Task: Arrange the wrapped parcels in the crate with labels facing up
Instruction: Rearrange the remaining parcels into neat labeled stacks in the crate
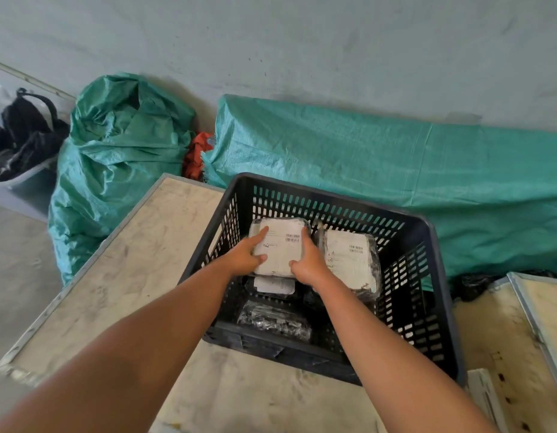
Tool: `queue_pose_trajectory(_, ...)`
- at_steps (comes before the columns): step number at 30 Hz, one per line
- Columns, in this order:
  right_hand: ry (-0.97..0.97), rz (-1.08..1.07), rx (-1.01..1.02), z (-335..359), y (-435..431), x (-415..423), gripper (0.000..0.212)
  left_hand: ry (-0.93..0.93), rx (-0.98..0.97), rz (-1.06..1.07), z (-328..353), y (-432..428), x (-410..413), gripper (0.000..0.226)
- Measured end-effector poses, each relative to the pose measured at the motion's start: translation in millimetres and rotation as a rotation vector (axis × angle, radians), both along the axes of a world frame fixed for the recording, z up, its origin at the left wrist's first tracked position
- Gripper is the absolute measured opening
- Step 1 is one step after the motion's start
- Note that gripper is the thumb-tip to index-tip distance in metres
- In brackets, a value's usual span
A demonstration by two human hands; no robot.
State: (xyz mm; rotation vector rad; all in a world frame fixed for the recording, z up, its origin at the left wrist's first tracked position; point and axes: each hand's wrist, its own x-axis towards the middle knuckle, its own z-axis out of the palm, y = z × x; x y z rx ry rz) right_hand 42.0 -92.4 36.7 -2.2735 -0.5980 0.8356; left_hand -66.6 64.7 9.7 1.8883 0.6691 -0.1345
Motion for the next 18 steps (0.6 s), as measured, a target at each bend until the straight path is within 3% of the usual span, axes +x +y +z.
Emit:
queue_pose_trajectory(5, -0.038, -0.051, -0.075, -17.8, 6.2, -5.5, 0.1, 0.166, 0.151, -0.175, -14.4, 0.8, -4.1, 0.117)
queue_pose_trajectory(9, -0.063, 0.065, -0.251, -28.0, 2.7, -7.1, 0.093, 0.274, 0.311, -0.233, -21.8, -3.1, 2.9, 0.113)
queue_pose_trajectory(18, -0.104, 0.105, -0.285, -36.5, -0.6, -7.1, 0.102, 0.283, 0.465, -0.259, -25.1, -5.8, 9.6, 0.1)
